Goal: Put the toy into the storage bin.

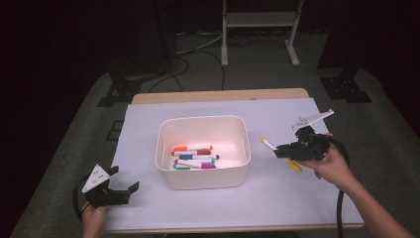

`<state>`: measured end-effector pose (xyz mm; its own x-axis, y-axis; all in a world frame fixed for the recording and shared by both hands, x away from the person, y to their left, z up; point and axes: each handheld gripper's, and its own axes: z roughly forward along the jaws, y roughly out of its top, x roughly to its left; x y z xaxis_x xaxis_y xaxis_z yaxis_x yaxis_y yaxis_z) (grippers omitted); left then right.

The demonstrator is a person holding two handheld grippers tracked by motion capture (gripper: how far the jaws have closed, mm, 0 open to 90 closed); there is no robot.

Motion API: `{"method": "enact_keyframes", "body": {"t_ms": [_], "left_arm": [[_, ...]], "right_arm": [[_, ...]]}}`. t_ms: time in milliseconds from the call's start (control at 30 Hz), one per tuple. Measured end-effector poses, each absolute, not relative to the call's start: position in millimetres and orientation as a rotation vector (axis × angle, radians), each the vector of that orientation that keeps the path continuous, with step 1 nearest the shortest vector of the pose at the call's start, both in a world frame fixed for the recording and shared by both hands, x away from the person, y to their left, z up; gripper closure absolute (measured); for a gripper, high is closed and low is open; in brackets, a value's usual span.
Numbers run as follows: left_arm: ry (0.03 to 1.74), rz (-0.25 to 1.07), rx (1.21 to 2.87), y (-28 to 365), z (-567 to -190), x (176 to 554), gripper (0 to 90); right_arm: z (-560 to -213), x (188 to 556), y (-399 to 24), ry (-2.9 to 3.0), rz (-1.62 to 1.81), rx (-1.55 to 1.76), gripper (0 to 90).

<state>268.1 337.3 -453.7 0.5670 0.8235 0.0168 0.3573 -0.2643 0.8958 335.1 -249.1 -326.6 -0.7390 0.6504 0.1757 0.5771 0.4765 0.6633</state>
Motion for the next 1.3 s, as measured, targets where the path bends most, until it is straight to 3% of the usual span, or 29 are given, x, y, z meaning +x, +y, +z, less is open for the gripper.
{"method": "enact_keyframes", "body": {"t_ms": [600,1300], "left_arm": [[0.961,0.614,1.856,338,-453,268,0.0],[0.967,0.603,1.848,338,-454,269,0.0]], "right_arm": [[-253,332,-183,2.708,1.199,0.797,75.6],[-264,350,-78,2.903,1.209,0.472,75.6]]}}
